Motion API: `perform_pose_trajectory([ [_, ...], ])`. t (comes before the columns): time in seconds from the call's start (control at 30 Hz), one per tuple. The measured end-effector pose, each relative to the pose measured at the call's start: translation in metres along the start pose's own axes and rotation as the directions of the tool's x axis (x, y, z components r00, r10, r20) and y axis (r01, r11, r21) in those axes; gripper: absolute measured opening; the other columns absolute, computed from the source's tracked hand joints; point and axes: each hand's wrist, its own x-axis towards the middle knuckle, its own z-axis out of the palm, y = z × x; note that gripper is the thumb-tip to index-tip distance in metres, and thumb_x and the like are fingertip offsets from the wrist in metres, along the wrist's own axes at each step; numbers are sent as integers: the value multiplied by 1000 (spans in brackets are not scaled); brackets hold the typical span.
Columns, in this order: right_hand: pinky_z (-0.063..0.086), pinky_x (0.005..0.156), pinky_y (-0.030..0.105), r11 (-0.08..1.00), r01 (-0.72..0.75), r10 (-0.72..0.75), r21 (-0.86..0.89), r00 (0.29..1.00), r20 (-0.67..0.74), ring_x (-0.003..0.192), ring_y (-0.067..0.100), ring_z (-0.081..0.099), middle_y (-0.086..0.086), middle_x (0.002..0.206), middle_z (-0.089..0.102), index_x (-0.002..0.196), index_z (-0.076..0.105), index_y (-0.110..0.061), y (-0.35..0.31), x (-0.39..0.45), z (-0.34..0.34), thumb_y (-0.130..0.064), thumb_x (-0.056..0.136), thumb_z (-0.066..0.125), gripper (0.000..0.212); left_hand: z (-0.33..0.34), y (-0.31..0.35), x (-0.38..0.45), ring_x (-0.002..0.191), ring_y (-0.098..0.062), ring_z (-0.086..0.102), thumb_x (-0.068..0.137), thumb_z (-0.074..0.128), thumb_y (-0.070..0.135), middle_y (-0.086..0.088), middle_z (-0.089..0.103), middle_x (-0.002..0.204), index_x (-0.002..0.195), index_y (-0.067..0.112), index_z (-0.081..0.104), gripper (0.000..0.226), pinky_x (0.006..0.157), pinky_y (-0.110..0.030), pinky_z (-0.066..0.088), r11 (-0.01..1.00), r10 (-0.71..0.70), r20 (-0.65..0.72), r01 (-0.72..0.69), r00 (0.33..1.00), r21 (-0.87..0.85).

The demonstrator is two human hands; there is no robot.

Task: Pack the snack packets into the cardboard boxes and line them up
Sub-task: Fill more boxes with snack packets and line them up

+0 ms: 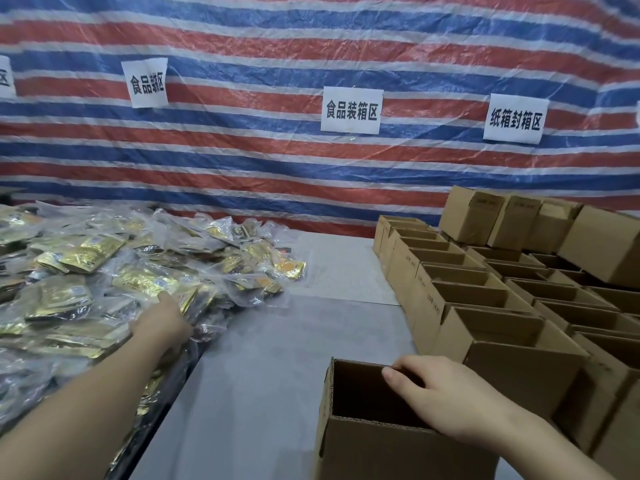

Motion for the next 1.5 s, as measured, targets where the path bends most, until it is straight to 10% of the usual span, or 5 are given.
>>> perform_pose_trajectory([
  [0.57, 47, 95, 24, 968, 9, 2, 251, 999, -46, 114, 3, 54, -10, 136, 56, 141, 48, -34, -22, -7, -24, -67, 96, 39, 56, -100, 97, -150, 81, -23, 65, 81, 66, 16, -14, 70, 99, 104, 17, 61, 23, 76, -36, 55, 430, 407, -72, -260, 910, -865],
  [0.93, 48, 107, 51, 75, 283, -58, 956, 958, -280, 124, 27, 61, 4, 136, 63, 147, 44, -30, -56, 28, -69, -54, 60, 90, 101, -84, 214, -252, 90, -3, 66, 86, 66, 19, 5, 69, 98, 114, 23, 56, 30, 75, -17, 55, 343, 617, -163, -450, 770, -825],
  [1.2, 59, 90, 47, -22, 193, 37, 981, 981, -192, 103, 25, 73, 8, 109, 75, 122, 60, -29, -32, 31, -55, -31, 88, 75, 37, -83, 229, -262, 136, -29, 35, 75, 71, 34, -9, 37, 144, 140, 19, 42, 72, 110, -48, 37, 631, 681, -71, -633, 729, -449],
  [1.4, 62, 81, 46, -116, 156, 62, 981, 987, -150, 104, 31, 72, 20, 116, 71, 124, 66, -12, -16, 20, -50, -35, 78, 75, 53, -93, 203, -259, 130, -9, 46, 82, 76, 44, 10, 40, 146, 148, 31, 32, 80, 111, -35, 41, 469, 836, 215, -452, 505, -759],
  [1.5, 60, 83, 52, -258, 195, 112, 946, 979, -171, 99, 30, 74, 16, 111, 74, 119, 66, -17, 1, 18, -51, -40, 71, 75, 54, -84, 173, -246, 138, -8, 33, 92, 56, 54, 11, 30, 154, 155, 35, 22, 73, 110, -32, 31, 542, 719, 213, -342, 662, -768],
])
